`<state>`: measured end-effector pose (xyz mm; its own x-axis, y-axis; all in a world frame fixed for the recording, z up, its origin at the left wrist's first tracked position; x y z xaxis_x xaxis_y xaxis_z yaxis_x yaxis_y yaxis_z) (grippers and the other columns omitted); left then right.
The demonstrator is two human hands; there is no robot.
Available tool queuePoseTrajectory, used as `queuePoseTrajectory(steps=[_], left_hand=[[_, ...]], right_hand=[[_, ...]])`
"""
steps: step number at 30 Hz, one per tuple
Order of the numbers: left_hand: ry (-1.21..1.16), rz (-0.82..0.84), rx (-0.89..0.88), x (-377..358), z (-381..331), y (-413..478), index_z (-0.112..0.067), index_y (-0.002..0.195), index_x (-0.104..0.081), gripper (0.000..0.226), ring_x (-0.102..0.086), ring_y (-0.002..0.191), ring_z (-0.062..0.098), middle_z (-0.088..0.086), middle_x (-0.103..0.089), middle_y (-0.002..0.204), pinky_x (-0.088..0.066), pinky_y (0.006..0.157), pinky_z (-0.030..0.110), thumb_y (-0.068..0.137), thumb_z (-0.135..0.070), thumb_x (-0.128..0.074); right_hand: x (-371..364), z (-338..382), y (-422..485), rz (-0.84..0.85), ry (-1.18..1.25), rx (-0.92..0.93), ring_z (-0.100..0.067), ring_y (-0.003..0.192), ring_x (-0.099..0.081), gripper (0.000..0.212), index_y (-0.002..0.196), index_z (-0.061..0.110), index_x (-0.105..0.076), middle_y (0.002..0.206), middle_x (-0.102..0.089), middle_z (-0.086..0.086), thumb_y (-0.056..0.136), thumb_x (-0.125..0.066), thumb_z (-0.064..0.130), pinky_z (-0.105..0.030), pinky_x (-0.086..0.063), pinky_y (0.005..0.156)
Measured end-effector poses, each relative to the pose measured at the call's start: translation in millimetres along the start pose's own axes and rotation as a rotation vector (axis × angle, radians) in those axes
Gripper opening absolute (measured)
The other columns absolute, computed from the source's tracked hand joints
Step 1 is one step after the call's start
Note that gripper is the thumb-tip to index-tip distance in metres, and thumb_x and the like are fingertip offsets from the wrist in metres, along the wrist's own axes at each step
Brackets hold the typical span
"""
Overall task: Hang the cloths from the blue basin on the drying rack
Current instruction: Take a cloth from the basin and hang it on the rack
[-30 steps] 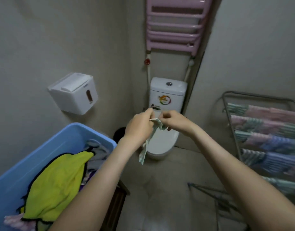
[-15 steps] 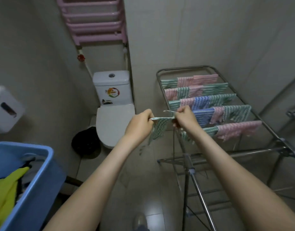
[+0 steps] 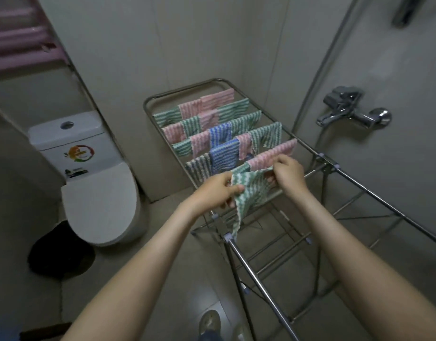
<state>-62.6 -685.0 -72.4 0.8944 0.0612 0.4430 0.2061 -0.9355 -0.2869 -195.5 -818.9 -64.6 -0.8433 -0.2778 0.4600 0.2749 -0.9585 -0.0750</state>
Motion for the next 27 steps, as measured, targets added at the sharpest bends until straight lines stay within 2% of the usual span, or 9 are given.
queuePoseTrajectory(steps=[2, 4, 6, 11, 15, 17, 20, 24, 27], left_hand=[[-0.046, 0.081, 0.034, -21.0, 8.2, 8.6, -0.007, 0.102, -0.047, 0.021, -0.061, 0.054, 0.014, 0.008, -0.061, 0.064, -0.044, 0.049, 0.025, 0.095, -0.024, -0.056], [-0.065, 0.132, 0.08, -36.5, 18.2, 13.1, 0.003, 0.129, -0.04, 0.044, -0.056, 0.047, 0.009, 0.006, -0.063, 0.061, -0.041, 0.044, 0.02, 0.096, -0.022, -0.055], [-0.072, 0.174, 0.109, -47.8, 27.2, 17.0, 0.005, 0.136, -0.033, 0.051, -0.055, 0.049, 0.012, 0.007, -0.063, 0.062, -0.043, 0.046, 0.02, 0.097, -0.019, -0.054], [-0.05, 0.215, 0.171, -57.8, 50.3, 25.1, -0.01, 0.109, -0.041, 0.019, -0.057, 0.055, 0.017, 0.008, -0.063, 0.064, -0.047, 0.058, 0.031, 0.097, -0.017, -0.054], [0.028, 0.241, 0.186, -59.2, 61.7, 29.5, -0.011, 0.099, -0.045, 0.008, -0.063, 0.063, 0.019, 0.005, -0.064, 0.068, -0.054, 0.062, 0.035, 0.098, -0.018, -0.05], [-0.008, 0.308, 0.183, -67.8, 59.4, 29.0, -0.015, 0.091, -0.046, 0.009, -0.065, 0.07, 0.023, 0.008, -0.064, 0.071, -0.056, 0.074, 0.043, 0.099, -0.014, -0.046], [-0.026, 0.374, 0.193, -77.8, 54.1, 26.6, -0.016, 0.095, -0.043, 0.011, -0.059, 0.061, 0.018, 0.009, -0.06, 0.068, -0.054, 0.059, 0.028, 0.102, -0.01, -0.037], [0.075, 0.378, 0.187, -82.3, 53.7, 31.6, -0.013, 0.104, -0.04, 0.004, -0.056, 0.052, 0.016, 0.01, -0.061, 0.066, -0.047, 0.049, 0.023, 0.102, -0.015, -0.038], [0.167, 0.345, 0.18, -82.2, 53.6, 39.7, -0.011, 0.096, -0.044, 0.01, -0.054, 0.043, 0.008, 0.006, -0.062, 0.066, -0.043, 0.049, 0.025, 0.101, -0.02, -0.043]], right_hand=[[9.0, -14.7, 0.8, 0.007, -0.178, 0.001, -0.025, 0.08, -0.06, 0.017, 0.087, 0.01, -0.064, 0.083, -0.066, -0.009, 0.084, -0.047, 0.01, -0.033, -0.045, 0.071], [11.6, -27.0, 0.3, 0.025, -0.302, 0.013, -0.025, 0.087, -0.055, 0.017, 0.095, 0.009, -0.061, 0.089, -0.061, -0.009, 0.087, -0.047, 0.011, -0.031, -0.039, 0.071], [11.3, -37.0, 1.7, 0.03, -0.356, 0.028, -0.029, 0.088, -0.056, 0.017, 0.097, 0.007, -0.06, 0.089, -0.063, -0.012, 0.088, -0.046, 0.009, -0.033, -0.04, 0.071], [-1.3, -65.4, 3.0, 0.085, -0.428, -0.005, -0.028, 0.084, -0.054, 0.01, 0.091, 0.008, -0.056, 0.083, -0.059, -0.01, 0.093, -0.048, 0.014, -0.033, -0.037, 0.067], [-17.1, -89.7, 3.4, 0.167, -0.43, -0.053, -0.024, 0.084, -0.052, 0.005, 0.089, 0.011, -0.053, 0.087, -0.057, -0.011, 0.093, -0.05, 0.014, -0.028, -0.033, 0.067], [-23.3, -97.8, 3.2, 0.233, -0.471, -0.053, -0.029, 0.092, -0.057, 0.011, 0.094, 0.009, -0.057, 0.096, -0.062, -0.017, 0.093, -0.046, 0.008, -0.029, -0.036, 0.07], [-23.2, -109.2, 2.0, 0.284, -0.546, -0.063, -0.032, 0.103, -0.057, 0.014, 0.091, 0.008, -0.061, 0.104, -0.062, -0.02, 0.092, -0.047, 0.005, -0.026, -0.033, 0.071], [-1.9, -114.6, 9.2, 0.166, -0.569, -0.033, -0.035, 0.11, -0.044, 0.012, 0.094, 0.0, -0.062, 0.111, -0.05, -0.019, 0.091, -0.051, 0.005, -0.032, -0.032, 0.092], [12.9, -107.9, 11.5, 0.12, -0.441, -0.011, -0.029, 0.094, -0.051, 0.008, 0.091, 0.006, -0.056, 0.101, -0.056, -0.015, 0.093, -0.048, 0.007, -0.032, -0.035, 0.077]])
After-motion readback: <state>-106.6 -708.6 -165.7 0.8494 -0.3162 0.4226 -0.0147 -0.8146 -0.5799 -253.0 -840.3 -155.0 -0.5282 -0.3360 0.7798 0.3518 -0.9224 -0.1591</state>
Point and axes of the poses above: each hand's wrist, its own y-axis towards the middle knuckle, its own x-axis out of the back of the hand, z = x × y, the point moved 10 cm from there along y, towards the middle knuckle
